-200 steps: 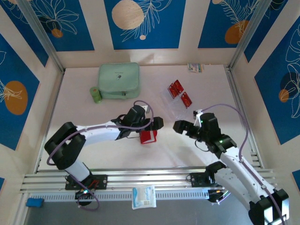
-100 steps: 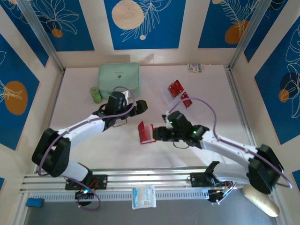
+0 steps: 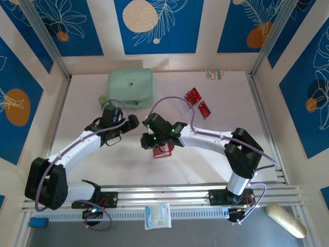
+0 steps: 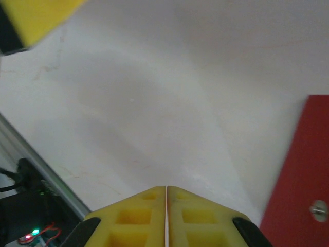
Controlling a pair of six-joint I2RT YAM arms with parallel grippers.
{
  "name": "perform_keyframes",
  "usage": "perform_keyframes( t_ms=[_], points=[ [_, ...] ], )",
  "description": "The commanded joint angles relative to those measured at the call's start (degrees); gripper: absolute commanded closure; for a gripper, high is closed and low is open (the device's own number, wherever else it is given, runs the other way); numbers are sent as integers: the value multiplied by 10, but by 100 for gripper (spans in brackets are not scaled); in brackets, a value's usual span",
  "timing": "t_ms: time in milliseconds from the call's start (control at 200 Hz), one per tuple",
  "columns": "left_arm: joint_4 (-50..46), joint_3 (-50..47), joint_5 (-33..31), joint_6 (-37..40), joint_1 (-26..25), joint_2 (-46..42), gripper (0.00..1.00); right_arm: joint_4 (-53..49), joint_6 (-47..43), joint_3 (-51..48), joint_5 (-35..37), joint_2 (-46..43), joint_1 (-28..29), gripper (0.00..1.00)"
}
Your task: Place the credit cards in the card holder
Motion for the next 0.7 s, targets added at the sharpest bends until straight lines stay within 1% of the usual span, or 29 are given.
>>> perform_keyframes(
  t_ms=[0, 445, 535, 695],
  points=[
    [-34, -12, -37, 18, 9, -32, 0, -22, 8, -13, 15, -3, -17, 91],
    [-45, 5, -9, 67, 9, -29, 0, 13, 27, -131, 11, -37, -74, 95],
    [-28, 2, 11, 73, 9, -26, 0, 20, 29, -148, 8, -42, -81, 95],
    [-9, 6, 68, 81, 3, -6, 0, 35, 31, -172, -1, -45, -89, 95]
  ],
)
